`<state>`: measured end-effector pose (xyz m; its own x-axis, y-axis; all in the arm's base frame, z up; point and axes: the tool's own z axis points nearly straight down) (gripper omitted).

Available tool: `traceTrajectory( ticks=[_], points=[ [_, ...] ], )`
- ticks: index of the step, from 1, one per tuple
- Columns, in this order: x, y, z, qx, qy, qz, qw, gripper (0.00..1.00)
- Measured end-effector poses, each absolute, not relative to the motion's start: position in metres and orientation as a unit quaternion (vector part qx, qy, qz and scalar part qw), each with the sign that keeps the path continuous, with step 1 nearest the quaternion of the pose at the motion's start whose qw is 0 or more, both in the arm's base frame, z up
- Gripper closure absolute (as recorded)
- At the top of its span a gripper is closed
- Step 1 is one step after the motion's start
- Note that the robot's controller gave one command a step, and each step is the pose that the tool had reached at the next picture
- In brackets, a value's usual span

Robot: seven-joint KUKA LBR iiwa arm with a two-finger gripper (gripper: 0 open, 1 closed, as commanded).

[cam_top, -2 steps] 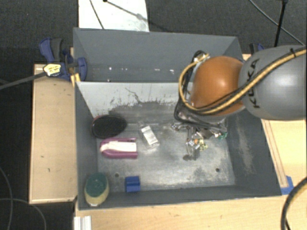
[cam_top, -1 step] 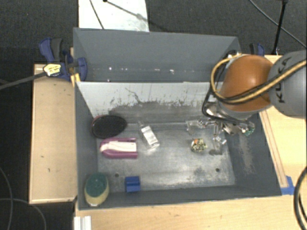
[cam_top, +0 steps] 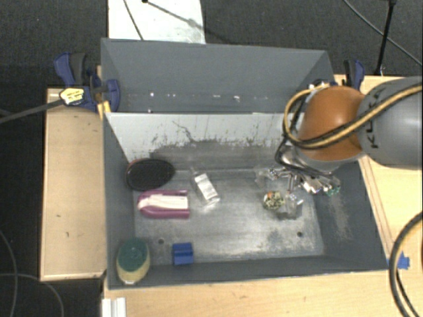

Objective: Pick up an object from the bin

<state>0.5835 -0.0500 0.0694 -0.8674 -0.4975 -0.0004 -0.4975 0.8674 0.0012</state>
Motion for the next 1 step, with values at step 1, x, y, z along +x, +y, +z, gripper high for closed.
traceTrajectory(
  ticks=[1],
  points=[
    [0.5843, -0.0499, 0.0713, -0.258, 0.966, 0.0, 0.001, 1.0]
  ],
)
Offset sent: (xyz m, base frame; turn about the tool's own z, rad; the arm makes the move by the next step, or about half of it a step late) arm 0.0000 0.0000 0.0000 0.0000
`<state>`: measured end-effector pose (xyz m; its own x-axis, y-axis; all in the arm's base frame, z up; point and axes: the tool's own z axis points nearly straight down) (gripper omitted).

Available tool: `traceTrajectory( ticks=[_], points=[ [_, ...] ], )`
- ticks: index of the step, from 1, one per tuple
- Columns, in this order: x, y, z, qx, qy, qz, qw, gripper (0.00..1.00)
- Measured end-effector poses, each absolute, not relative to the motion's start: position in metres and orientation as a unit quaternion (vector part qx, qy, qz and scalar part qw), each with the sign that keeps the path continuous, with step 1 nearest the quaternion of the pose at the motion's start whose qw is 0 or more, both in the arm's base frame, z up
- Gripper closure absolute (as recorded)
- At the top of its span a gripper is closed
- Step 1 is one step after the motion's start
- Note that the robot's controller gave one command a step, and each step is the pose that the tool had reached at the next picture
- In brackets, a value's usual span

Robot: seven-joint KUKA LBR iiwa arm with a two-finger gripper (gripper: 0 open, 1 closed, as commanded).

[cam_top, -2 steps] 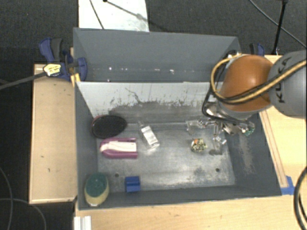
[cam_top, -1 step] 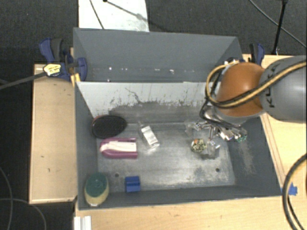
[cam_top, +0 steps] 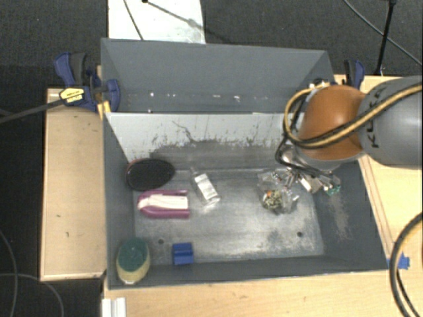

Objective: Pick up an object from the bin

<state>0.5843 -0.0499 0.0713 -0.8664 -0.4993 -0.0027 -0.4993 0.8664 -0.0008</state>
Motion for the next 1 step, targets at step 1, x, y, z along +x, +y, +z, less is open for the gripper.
traceTrajectory(
  ticks=[1],
  points=[
    [0.5621, -0.0381, 0.2113, -0.263, 0.965, -0.002, 0.006, 1.0]
  ],
)
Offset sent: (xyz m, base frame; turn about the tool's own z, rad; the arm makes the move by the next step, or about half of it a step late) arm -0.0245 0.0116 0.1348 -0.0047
